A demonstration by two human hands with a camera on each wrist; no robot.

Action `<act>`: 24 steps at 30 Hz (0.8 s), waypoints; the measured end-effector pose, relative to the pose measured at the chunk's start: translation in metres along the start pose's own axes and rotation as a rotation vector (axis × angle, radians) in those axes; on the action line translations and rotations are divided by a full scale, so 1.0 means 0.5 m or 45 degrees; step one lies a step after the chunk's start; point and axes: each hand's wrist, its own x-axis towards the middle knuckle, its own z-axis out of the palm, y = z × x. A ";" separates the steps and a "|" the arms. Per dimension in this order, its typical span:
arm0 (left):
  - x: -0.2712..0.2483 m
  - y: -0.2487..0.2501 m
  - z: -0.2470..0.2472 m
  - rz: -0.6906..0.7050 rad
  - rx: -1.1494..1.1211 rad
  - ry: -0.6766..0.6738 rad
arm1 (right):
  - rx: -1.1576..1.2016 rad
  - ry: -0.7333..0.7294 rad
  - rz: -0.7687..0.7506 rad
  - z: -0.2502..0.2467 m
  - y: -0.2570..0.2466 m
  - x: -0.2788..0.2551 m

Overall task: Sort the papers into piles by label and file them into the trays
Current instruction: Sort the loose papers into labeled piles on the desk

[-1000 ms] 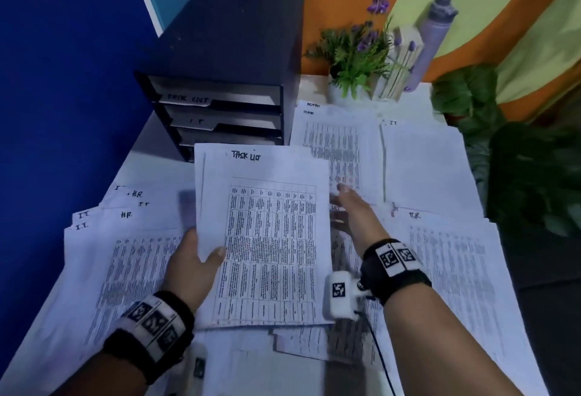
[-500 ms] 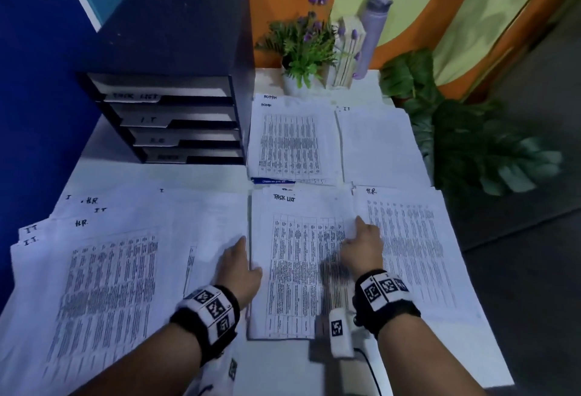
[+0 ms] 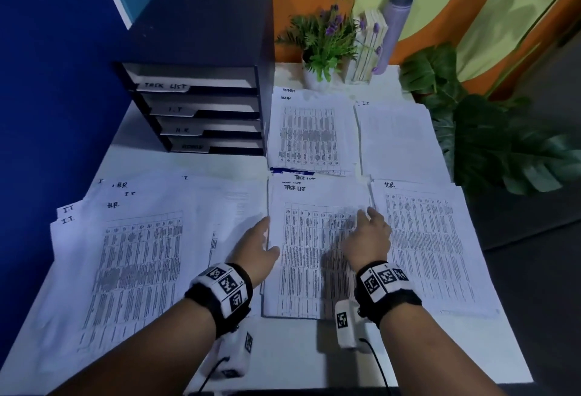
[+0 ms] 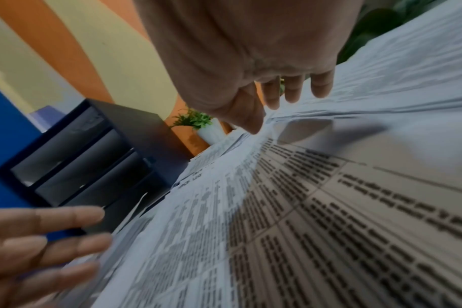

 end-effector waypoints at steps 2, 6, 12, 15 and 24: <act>-0.018 -0.009 -0.021 0.073 -0.076 0.166 | 0.016 0.015 -0.084 0.004 -0.025 -0.014; -0.042 -0.062 -0.106 0.062 -0.004 0.441 | 0.234 -0.129 -0.254 0.035 -0.090 -0.040; -0.071 -0.242 -0.280 -0.339 0.344 0.657 | 0.531 -0.476 -0.408 0.103 -0.220 -0.124; -0.104 -0.309 -0.348 -0.627 0.514 0.682 | 0.547 -0.605 -0.505 0.148 -0.268 -0.164; -0.124 -0.375 -0.370 -0.578 0.387 0.436 | 0.480 -0.708 -0.242 0.218 -0.349 -0.231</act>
